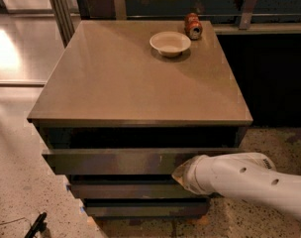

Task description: Close top drawer

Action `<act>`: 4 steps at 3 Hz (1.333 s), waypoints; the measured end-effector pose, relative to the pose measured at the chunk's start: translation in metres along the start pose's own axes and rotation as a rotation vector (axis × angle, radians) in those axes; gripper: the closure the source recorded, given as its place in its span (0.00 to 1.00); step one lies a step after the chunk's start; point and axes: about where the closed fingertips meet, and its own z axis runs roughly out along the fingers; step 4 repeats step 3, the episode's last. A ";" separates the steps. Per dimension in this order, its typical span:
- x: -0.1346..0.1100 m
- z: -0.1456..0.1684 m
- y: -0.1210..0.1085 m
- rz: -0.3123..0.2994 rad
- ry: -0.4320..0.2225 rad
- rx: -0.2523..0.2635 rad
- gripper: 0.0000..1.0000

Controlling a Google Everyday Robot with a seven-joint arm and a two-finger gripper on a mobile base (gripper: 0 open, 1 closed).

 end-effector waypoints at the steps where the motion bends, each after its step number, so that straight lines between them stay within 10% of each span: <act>1: 0.000 0.000 0.000 0.000 0.000 0.000 0.20; 2: 0.000 0.000 0.000 0.000 0.000 0.000 0.00; 4: 0.000 0.000 0.000 0.000 0.000 0.000 0.00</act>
Offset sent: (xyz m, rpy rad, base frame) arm 0.0000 0.0000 0.0000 0.0000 0.0000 0.0000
